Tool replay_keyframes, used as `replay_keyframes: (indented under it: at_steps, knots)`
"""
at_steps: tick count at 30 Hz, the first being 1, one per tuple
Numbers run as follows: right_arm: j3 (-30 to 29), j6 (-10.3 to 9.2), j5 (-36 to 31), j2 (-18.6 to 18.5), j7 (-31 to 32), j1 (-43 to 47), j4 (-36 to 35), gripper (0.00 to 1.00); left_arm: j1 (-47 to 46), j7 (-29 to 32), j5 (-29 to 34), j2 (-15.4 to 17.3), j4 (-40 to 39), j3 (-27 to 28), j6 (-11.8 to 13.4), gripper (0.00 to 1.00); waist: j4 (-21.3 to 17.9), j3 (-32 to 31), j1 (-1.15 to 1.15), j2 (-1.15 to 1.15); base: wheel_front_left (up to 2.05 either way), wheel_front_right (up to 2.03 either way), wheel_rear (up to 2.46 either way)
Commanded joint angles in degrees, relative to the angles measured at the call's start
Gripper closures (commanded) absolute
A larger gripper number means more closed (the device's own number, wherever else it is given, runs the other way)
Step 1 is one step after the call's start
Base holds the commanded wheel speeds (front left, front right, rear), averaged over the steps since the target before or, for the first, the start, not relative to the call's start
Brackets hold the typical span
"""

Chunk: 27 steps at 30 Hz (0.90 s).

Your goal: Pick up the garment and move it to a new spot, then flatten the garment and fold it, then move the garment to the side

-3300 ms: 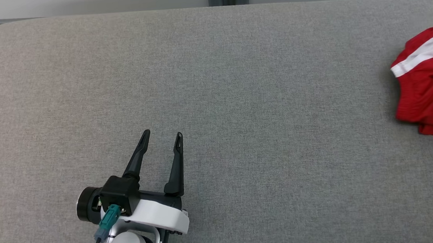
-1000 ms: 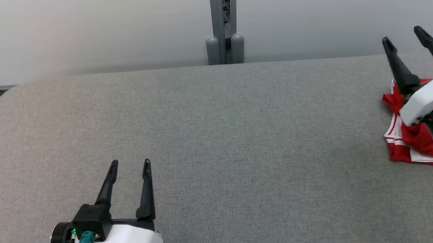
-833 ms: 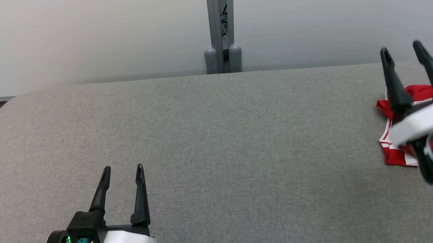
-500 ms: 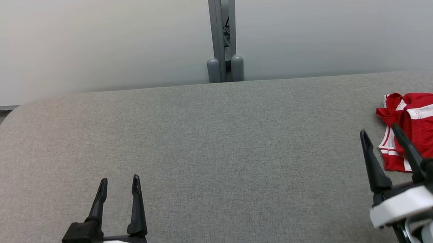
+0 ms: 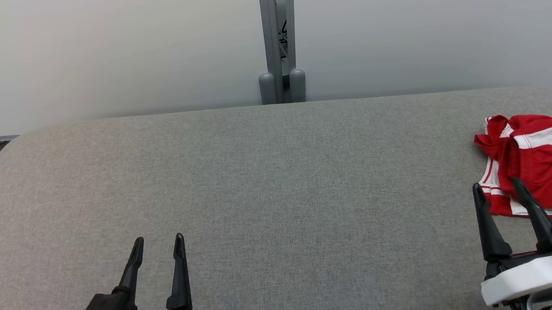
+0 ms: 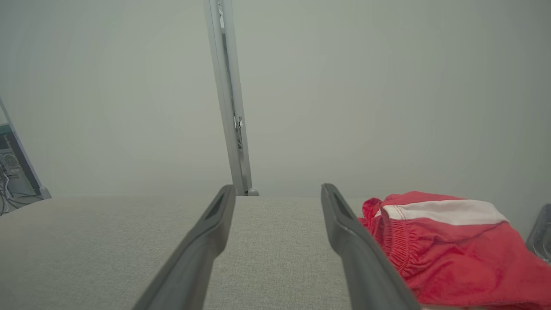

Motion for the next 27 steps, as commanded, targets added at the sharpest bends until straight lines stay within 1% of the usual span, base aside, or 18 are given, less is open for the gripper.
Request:
replay_keyframes:
  at_steps: [1, 12, 16, 27]
  knots:
    - [-0.33, 0.01, 0.54, -0.25, -0.20, 0.39, 0.04, 0.00, 0.43, 0.04, 0.45, 0.25, -0.39, -0.04, -0.10, 0.00, 0.04, 0.06, 0.00, 0.00, 0.00, 0.00, 0.00]
    - [0.27, 0.01, 0.97, -0.25, -0.20, -0.51, 0.13, 0.00, 0.00, 0.04, 0.48, 0.24, -0.47, 0.29, -0.34, 0.00, 0.03, 0.33, 0.00, 0.00, 0.00, 0.00, 0.00]
    - [0.85, 0.01, 0.28, -0.25, -0.20, -0.79, -0.02, 0.00, -0.07, 0.04, -0.75, 0.24, -0.02, 0.32, -1.16, 0.00, 0.01, 0.42, 0.00, 0.00, 0.00, 0.00, 0.00]
    - [1.02, 0.01, -0.41, -0.25, -0.20, -0.31, -0.07, 0.00, 0.30, 0.04, -2.51, 0.24, 0.03, 0.58, -1.41, 0.00, 0.06, 0.47, 0.00, 0.00, 0.00, 0.00, 0.00]
